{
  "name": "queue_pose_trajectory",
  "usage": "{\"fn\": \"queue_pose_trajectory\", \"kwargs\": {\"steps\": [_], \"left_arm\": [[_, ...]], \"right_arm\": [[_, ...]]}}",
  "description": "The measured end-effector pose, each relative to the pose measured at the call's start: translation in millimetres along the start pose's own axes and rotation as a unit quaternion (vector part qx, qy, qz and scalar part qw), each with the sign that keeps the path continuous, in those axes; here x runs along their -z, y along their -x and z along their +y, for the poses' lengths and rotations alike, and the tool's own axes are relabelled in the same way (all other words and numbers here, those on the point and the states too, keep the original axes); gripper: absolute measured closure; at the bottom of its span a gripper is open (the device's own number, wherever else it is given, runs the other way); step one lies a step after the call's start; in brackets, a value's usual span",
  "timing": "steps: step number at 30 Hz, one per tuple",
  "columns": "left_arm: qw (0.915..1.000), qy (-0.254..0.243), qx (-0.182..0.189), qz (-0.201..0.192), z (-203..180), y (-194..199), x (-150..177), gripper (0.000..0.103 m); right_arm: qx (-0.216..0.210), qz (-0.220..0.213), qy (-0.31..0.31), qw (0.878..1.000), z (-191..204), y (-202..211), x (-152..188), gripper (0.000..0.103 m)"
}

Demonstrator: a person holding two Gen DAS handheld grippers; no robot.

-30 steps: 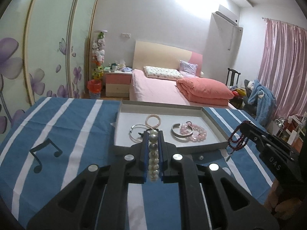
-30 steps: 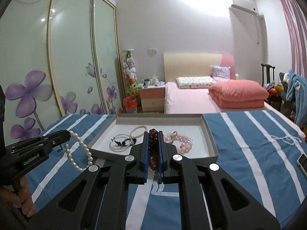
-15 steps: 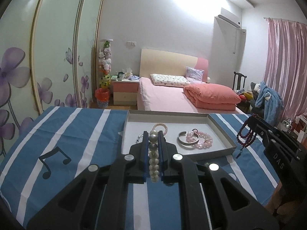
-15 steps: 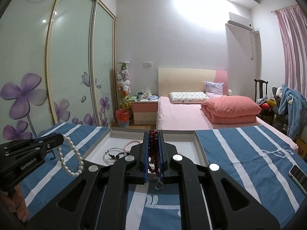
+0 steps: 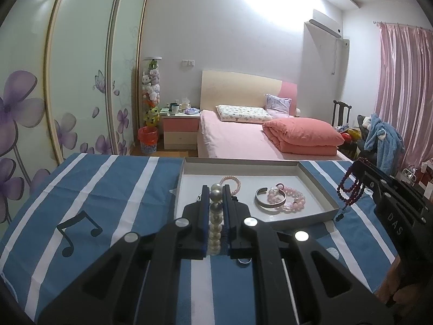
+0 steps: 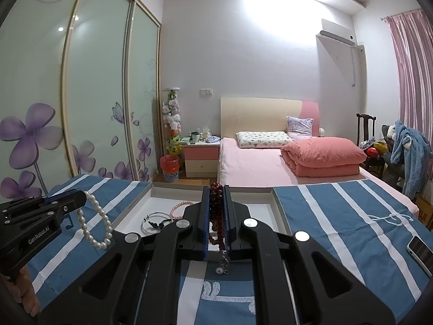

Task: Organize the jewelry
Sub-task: 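Lower the red bracelet into the tray with the right tool while the left tool releases the pearls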

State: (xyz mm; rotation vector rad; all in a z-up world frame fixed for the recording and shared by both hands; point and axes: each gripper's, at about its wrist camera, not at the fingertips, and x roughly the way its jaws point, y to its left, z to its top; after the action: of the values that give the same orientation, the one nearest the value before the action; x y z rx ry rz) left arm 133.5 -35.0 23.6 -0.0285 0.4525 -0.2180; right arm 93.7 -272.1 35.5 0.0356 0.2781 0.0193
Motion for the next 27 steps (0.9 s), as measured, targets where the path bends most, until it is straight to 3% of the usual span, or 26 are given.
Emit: {"fn": "queue_pose_trajectory", "kwargs": {"steps": [27], "left_arm": [[0.9999,-0.005,-0.007,0.007,0.4,-28.5,-10.6,0.093]], "right_arm": [[0.004,0.002,-0.003,1.000,-12.1,-25.5,-4.5,0.094]]}}
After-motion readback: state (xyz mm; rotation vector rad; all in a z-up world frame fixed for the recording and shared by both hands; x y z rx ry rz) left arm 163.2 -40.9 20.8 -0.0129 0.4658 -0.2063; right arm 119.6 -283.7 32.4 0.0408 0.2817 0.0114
